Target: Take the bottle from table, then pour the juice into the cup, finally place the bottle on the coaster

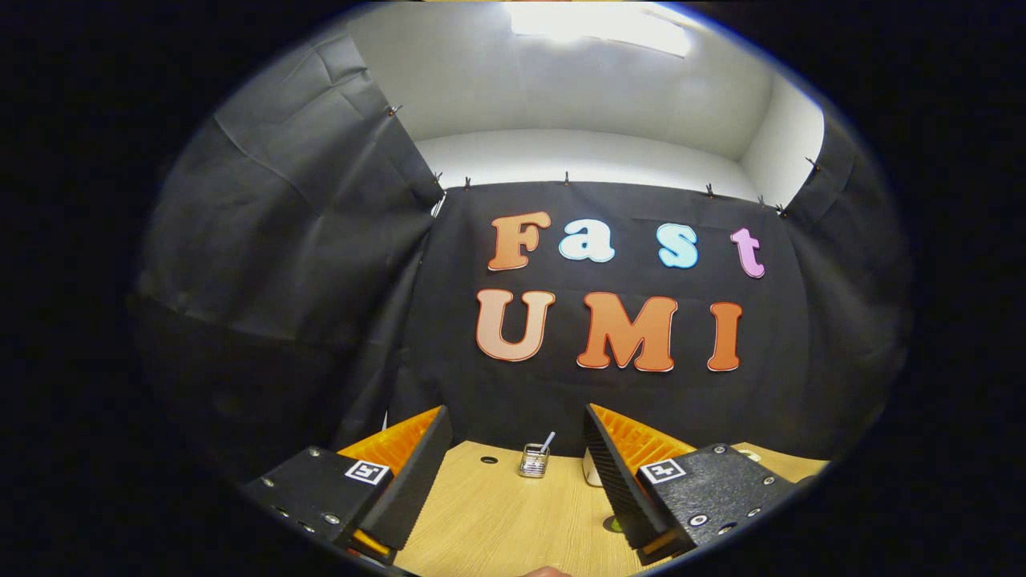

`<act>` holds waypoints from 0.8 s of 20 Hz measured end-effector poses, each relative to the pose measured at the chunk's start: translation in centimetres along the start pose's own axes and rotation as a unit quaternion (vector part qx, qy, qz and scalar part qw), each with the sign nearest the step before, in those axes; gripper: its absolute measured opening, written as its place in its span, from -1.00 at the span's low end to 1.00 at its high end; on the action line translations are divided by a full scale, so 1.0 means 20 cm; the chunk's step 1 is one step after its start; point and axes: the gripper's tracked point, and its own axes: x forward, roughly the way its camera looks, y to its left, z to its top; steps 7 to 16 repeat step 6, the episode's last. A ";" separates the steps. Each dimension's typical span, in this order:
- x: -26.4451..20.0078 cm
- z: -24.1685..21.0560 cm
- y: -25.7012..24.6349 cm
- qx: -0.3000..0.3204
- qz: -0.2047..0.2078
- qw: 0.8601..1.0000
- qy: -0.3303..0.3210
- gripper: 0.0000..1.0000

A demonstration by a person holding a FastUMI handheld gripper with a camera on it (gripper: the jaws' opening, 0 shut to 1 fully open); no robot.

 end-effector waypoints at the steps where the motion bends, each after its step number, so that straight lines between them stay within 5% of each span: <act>1: -0.01 0.02 -0.01 0.001 -0.002 1.000 -0.003 0.95; 16: -0.04 0.04 -0.04 0.011 -0.019 1.000 -0.002 0.95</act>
